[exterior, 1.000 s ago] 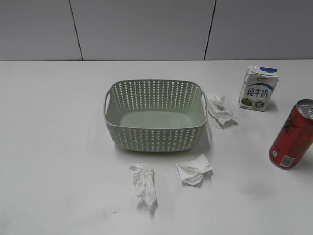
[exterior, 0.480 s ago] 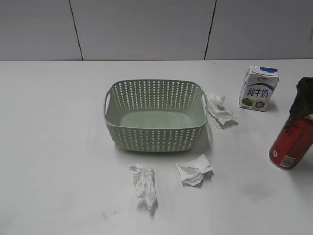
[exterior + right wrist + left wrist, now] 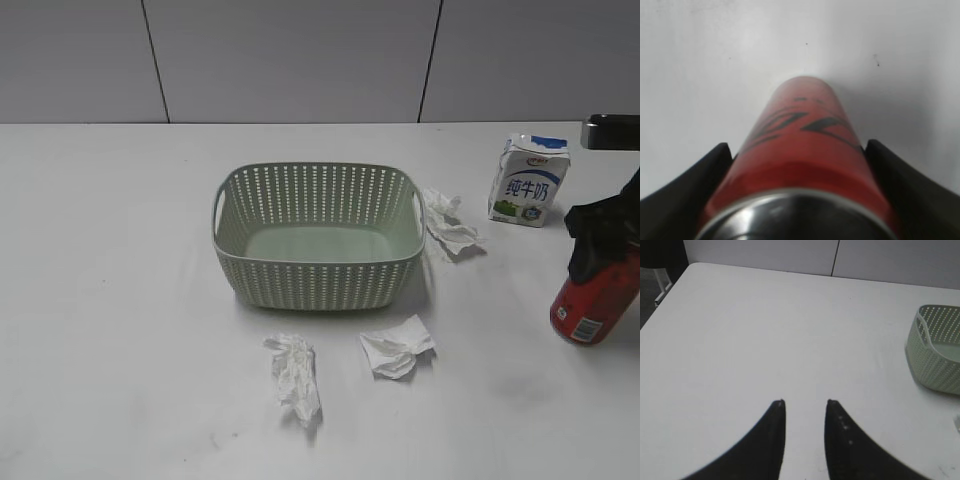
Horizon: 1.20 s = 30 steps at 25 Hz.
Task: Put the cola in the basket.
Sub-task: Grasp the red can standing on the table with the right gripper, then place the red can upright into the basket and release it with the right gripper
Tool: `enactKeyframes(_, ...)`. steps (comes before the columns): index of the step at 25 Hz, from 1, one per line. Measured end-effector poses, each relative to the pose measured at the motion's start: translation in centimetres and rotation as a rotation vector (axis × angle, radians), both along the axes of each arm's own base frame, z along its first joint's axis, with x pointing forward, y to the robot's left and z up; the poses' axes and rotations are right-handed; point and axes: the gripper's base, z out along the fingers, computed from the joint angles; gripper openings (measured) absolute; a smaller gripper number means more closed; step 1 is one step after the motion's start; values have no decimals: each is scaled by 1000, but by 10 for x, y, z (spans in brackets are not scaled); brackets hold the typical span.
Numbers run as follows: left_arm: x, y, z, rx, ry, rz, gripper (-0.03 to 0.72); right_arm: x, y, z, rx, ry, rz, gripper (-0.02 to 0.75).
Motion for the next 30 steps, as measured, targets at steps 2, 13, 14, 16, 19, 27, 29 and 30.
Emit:
enactKeyframes(2,0,0,0,0,0,0,217,1,0,0,-4,-1,2,522)
enactKeyframes(13,0,0,0,0,0,0,217,25,13,55,-17,-11,92,522)
enactKeyframes(14,0,0,0,0,0,0,217,27,19,65,-29,-28,119,522)
enactKeyframes(16,0,0,0,0,0,0,217,30,39,84,-59,-67,200,522)
enactKeyframes(19,0,0,0,0,0,0,217,31,77,112,-53,-163,308,522)
enactKeyframes(27,0,0,0,0,0,0,217,33,168,153,26,-317,512,522)
enactKeyframes(29,0,0,0,0,0,0,217,35,189,146,28,-302,554,522)
enactKeyframes(30,0,0,0,0,0,0,217,36,200,138,26,-286,574,522)
